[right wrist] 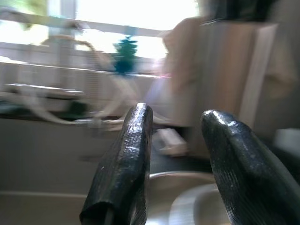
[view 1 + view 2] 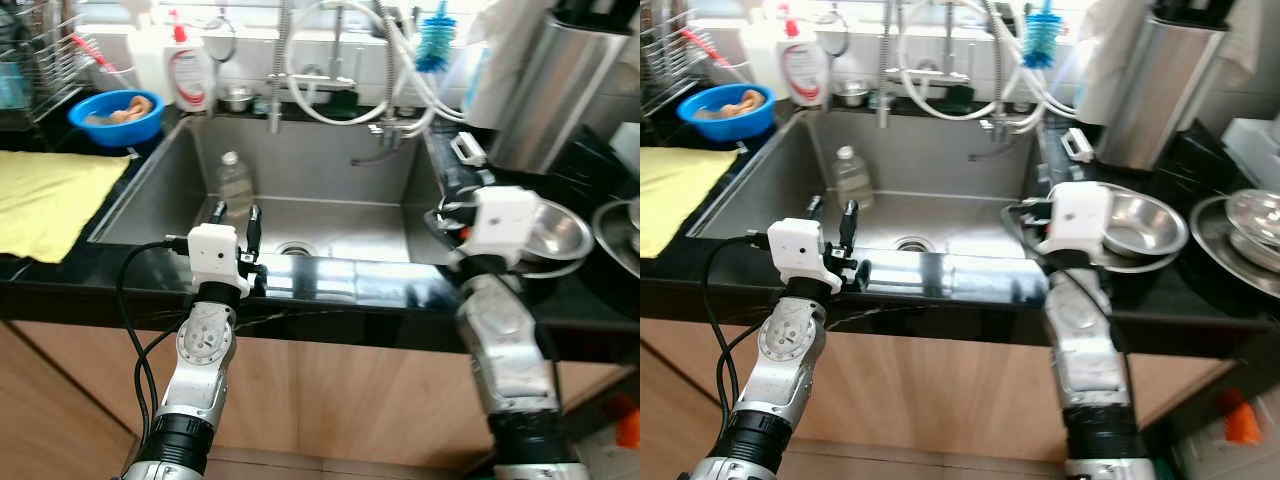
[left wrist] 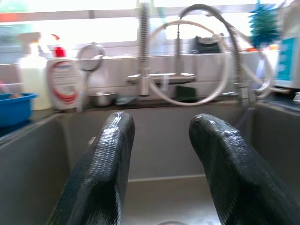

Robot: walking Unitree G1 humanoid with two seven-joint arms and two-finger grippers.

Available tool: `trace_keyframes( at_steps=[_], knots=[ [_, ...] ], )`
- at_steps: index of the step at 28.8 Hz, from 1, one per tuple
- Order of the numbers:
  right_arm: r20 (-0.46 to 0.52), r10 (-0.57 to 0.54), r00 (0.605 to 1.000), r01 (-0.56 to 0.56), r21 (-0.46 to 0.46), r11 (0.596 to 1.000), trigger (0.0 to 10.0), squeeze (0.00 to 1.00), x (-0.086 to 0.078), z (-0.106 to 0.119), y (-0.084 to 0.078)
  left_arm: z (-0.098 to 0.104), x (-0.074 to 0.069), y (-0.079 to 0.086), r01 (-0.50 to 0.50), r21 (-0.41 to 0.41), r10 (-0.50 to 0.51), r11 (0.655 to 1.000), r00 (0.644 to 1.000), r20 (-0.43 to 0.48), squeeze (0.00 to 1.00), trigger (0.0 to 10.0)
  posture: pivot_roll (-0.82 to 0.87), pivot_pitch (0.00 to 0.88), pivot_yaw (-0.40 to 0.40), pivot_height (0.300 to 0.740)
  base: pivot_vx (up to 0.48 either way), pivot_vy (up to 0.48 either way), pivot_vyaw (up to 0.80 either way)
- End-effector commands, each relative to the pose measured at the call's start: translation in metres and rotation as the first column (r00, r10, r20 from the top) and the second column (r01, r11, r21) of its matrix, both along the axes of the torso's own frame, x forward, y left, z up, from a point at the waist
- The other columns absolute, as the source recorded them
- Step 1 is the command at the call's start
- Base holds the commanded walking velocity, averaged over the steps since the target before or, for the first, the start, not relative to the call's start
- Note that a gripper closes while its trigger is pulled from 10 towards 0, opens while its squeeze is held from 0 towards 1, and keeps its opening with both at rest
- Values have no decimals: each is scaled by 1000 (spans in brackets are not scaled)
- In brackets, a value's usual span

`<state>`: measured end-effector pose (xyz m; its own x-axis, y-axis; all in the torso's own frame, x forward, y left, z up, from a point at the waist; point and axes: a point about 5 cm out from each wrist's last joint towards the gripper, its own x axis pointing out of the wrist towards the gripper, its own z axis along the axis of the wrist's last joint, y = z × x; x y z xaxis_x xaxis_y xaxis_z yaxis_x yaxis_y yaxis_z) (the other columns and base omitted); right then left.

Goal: Kitchen organization

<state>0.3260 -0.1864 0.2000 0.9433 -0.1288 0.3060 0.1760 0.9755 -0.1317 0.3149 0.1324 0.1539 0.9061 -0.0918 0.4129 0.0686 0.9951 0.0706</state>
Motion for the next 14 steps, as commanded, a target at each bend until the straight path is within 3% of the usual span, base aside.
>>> trace_keyframes(
  at_steps=[1,2,6,7,10,14],
  knots=[
    [-1,-26,1000,26,-14,1000,10000,0,3,16,-7,-7,2,0,0,19,0,1000,999,-42,0,10000,-160,0,-29,706,0,0,0],
    [-67,-51,996,48,-46,998,10000,0,7,18,-14,-8,2,-1,4,20,-3,1000,999,-46,0,10000,-164,0,-28,706,0,0,0],
    [-139,-57,989,50,-51,997,10000,0,11,18,-20,-8,3,-3,6,20,-5,1000,999,-48,0,10000,-166,0,-29,706,0,0,0],
    [-154,-12,988,5,-48,999,10000,1000,13,20,-19,-8,4,-3,7,19,-6,1000,999,-49,0,10000,-169,0,-29,706,0,0,0],
    [-186,37,982,-54,-85,995,10000,1000,17,19,-15,-8,4,-4,9,18,-8,1000,999,-50,0,10000,-170,0,-30,706,0,0,0],
    [-340,166,926,-224,-140,965,10000,1000,22,14,0,-8,4,-4,11,21,-10,1000,999,-51,0,10000,-161,0,-32,706,0,0,0]
  ],
)
